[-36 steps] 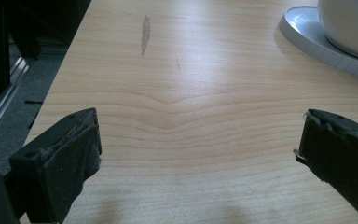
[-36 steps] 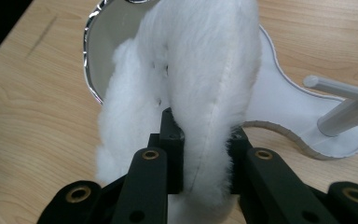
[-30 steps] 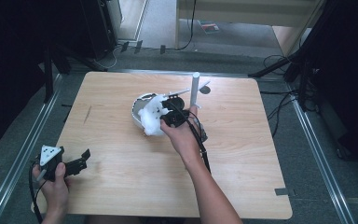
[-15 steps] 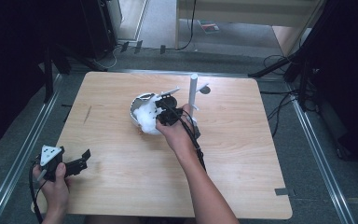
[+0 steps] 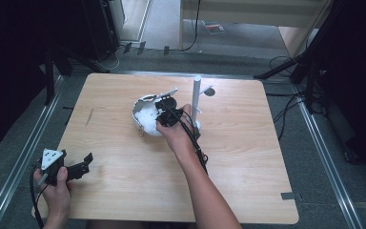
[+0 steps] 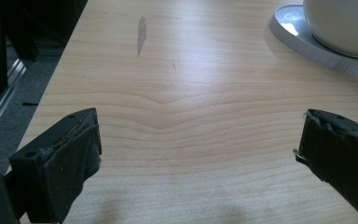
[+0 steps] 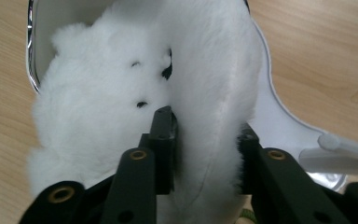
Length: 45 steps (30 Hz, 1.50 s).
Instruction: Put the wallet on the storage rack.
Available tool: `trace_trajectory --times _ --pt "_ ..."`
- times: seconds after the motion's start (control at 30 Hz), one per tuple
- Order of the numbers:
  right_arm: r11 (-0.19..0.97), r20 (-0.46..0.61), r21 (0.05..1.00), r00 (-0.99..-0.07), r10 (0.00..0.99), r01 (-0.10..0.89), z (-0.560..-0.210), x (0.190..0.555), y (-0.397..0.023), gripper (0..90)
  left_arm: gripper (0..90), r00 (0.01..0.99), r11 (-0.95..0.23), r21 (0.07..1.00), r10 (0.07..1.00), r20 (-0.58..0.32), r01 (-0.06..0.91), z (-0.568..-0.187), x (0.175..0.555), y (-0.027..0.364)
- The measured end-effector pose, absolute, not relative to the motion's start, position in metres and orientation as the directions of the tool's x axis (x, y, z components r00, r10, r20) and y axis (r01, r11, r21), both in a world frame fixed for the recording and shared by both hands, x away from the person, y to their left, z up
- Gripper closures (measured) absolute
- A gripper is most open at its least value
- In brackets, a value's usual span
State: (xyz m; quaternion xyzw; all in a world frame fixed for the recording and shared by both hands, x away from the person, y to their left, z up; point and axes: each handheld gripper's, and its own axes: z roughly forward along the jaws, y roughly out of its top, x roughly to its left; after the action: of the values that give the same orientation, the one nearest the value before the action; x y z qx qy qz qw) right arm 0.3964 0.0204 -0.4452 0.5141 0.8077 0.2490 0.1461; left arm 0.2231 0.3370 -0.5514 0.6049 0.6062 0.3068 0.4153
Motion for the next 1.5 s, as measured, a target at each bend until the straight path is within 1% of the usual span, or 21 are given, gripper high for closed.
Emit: trace_trajectory --times 0.03,0.1,0.13,0.17,0.2,0.3,0.33,0.37,0.4,0.43,0.5,0.8,1.1,1.5 --pt "0.352 0.008 0.581 -0.438 0.899 0.734 -0.446 0.396 0.021 58.4 0.0 0.077 0.081 0.873 0.988 -0.135 0.48 -0.551 0.223 0.337" --pt "0.352 0.01 0.61 -0.452 0.892 0.71 -0.446 0.395 0.021 51.4 0.0 0.077 0.084 0.873 0.987 -0.137 0.481 -0.551 0.223 0.337" --pt "0.352 0.01 0.61 -0.452 0.892 0.71 -0.446 0.395 0.021 51.4 0.0 0.077 0.084 0.873 0.987 -0.137 0.481 -0.551 0.223 0.337" --pt "0.346 0.005 0.63 -0.449 0.894 0.695 -0.444 0.392 0.021 46.5 0.0 0.078 0.084 0.873 0.987 -0.138 0.481 -0.551 0.223 0.338" --pt "0.343 0.006 0.651 -0.457 0.89 0.677 -0.443 0.391 0.02 43.8 0.0 0.078 0.084 0.873 0.987 -0.138 0.481 -0.551 0.223 0.338" --pt "0.347 0.001 0.685 -0.476 0.879 0.641 -0.438 0.387 0.02 37.3 0.0 0.078 0.085 0.873 0.987 -0.139 0.481 -0.551 0.223 0.338" --pt "0.347 0.001 0.685 -0.476 0.879 0.641 -0.438 0.387 0.02 37.3 0.0 0.078 0.085 0.873 0.987 -0.139 0.481 -0.551 0.223 0.338" --pt "0.341 0.002 0.7 -0.48 0.878 0.628 -0.433 0.384 0.018 32.7 0.0 0.078 0.085 0.872 0.987 -0.139 0.481 -0.551 0.223 0.338" --pt "0.341 0.002 0.7 -0.48 0.878 0.628 -0.433 0.384 0.018 32.7 0.0 0.078 0.085 0.872 0.987 -0.139 0.481 -0.551 0.223 0.338" --pt "0.339 0.004 0.71 -0.485 0.875 0.617 -0.429 0.381 0.017 30.3 0.0 0.077 0.085 0.872 0.987 -0.139 0.482 -0.551 0.223 0.338" --pt "0.342 0.0 0.717 -0.49 0.872 0.608 -0.425 0.378 0.015 28.8 0.0 0.078 0.084 0.872 0.987 -0.138 0.483 -0.551 0.223 0.338" --pt "0.333 0.019 0.734 -0.509 0.861 0.591 -0.41 0.361 0.004 27.9 0.0 0.077 0.084 0.872 0.988 -0.137 0.482 -0.551 0.223 0.338" --pt "0.334 0.014 0.736 -0.506 0.862 0.589 -0.411 0.348 -0.015 29.9 0.0 0.075 0.081 0.873 0.988 -0.133 0.48 -0.551 0.223 0.337" --pt "0.312 0.024 0.738 -0.485 0.874 0.598 -0.411 0.337 -0.04 30.0 0.0 0.075 0.078 0.874 0.989 -0.13 0.48 -0.551 0.223 0.337"
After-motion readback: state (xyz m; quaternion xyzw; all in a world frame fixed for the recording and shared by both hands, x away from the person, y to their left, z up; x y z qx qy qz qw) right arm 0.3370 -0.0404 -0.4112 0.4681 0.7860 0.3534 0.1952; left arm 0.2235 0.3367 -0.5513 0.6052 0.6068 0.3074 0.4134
